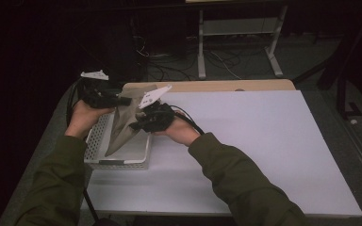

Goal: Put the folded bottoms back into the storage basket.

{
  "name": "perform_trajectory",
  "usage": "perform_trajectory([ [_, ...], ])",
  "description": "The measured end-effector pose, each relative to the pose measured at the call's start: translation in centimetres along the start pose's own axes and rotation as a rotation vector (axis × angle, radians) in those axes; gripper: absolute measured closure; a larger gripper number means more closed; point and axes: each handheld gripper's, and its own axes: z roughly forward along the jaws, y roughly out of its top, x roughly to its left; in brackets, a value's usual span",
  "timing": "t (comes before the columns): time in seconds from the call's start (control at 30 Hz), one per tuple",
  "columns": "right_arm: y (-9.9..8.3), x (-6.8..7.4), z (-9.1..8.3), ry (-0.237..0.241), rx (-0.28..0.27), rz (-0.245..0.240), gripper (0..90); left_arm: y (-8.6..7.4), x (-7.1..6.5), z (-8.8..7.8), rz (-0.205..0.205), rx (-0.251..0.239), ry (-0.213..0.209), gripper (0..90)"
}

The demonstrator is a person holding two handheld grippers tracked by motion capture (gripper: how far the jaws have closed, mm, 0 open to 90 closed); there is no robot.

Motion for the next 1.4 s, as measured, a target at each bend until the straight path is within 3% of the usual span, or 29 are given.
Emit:
perform_trajectory([
  [0.33,-0.8,0.7,4.3,0.04,0.064,0.004,80.2,-3.2,2.1,-0.6,-0.047,0.045,0.047,78.6],
  [0.5,-1.5,1.4,5.5,0.06,0.112,0.001,78.4,-4.7,2.9,-0.4,-0.067,0.065,0.054,78.5],
  [0.57,-1.9,1.6,5.5,0.065,0.13,0.002,73.0,-5.1,3.0,-0.2,-0.072,0.071,0.046,78.5],
  [0.7,-2.7,1.6,4.4,0.088,0.132,0.011,60.9,-5.7,3.0,0.7,-0.07,0.099,0.039,78.4],
  [0.83,-3.2,1.2,2.7,0.051,0.122,0.015,55.3,-5.5,2.7,1.6,-0.048,0.112,0.062,78.1],
  [1.13,-3.8,-0.2,-0.5,-0.023,0.079,0.045,50.4,-4.2,3.3,3.7,-0.038,0.125,0.204,75.7],
  [1.2,-4.1,-0.5,-1.1,-0.031,0.07,0.057,50.1,-4.1,3.8,4.3,-0.05,0.14,0.241,74.1],
  [1.4,-5.1,-1.2,-2.5,-0.055,0.062,0.079,48.4,-3.8,5.2,4.4,-0.127,0.08,0.358,61.7],
])
